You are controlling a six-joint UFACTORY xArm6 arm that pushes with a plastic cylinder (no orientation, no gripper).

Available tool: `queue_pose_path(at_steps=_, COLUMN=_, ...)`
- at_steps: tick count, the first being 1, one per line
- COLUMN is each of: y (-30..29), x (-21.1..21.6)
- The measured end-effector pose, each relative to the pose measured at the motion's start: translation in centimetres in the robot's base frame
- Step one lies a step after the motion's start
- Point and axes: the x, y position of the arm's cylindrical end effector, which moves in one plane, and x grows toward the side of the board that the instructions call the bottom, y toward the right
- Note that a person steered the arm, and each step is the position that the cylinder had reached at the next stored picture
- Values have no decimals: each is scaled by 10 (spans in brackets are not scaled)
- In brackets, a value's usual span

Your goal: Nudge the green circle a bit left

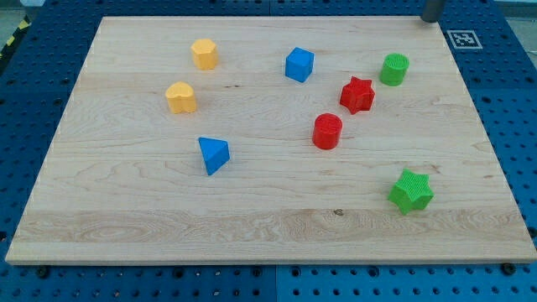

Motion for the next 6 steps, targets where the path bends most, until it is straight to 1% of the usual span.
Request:
queue_pose_path(at_steps=2, y=0, x=42)
queue_pose_path(at_steps=4, y=0, x=106)
queue_pose_path(at_steps=5, y=-10, x=115)
queue_pose_path(at_steps=6, y=-32, x=115)
